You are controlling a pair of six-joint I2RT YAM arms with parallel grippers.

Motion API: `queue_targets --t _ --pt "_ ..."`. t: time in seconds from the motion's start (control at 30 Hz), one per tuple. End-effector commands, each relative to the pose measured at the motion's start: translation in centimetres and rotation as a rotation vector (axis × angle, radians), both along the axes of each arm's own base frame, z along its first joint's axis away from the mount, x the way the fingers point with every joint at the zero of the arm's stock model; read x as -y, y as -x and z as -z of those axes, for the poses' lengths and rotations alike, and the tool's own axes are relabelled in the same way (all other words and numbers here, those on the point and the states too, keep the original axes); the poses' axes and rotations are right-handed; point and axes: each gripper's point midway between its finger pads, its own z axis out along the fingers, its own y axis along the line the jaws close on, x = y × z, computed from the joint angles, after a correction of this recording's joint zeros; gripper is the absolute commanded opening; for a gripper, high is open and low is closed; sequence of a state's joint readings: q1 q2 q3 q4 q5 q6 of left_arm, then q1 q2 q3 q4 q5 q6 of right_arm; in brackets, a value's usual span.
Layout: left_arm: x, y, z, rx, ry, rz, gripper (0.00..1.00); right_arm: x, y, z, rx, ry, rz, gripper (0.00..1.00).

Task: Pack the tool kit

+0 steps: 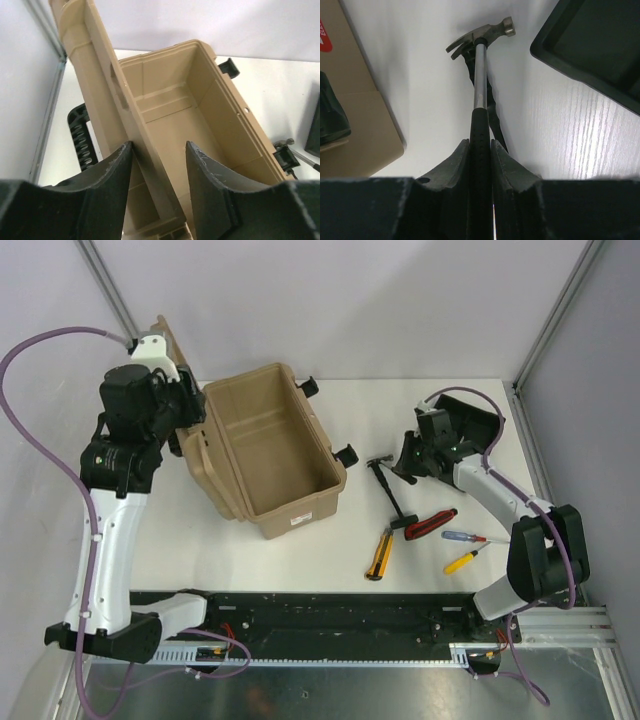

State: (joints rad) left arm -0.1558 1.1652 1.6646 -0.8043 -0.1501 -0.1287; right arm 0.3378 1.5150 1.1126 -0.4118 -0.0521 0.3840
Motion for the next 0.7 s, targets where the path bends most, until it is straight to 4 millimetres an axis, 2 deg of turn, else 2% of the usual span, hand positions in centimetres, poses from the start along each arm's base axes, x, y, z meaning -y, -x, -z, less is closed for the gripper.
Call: queue_targets --t 0.0,0.13,0.3,0.47,0.67 --pt "4.1 0.5 -1.9 0.068 0.040 0.237 0.52 -0.9 0.6 0.6 -0.031 0.014 -0.014 0.00" --pt "4.6 0.6 -2.0 0.081 0.045 0.269 0.55 -2.1 2.3 3.5 -0.126 0.054 -0.042 0.00" --pt "4.2 0.7 -1.5 0.078 0.044 0.247 0.59 -3.7 3.9 6.8 -0.202 0.104 -0.083 0.00" --pt "3.0 0.9 -1.9 0.096 0.030 0.178 0.62 -4.1 4.1 8.5 -0.217 0.148 -0.088 0.00" --pt "-0.1 1.2 -1.4 0.096 -0.008 0.013 0.66 -4.4 4.5 10.2 -0.247 0.175 -0.113 0.00"
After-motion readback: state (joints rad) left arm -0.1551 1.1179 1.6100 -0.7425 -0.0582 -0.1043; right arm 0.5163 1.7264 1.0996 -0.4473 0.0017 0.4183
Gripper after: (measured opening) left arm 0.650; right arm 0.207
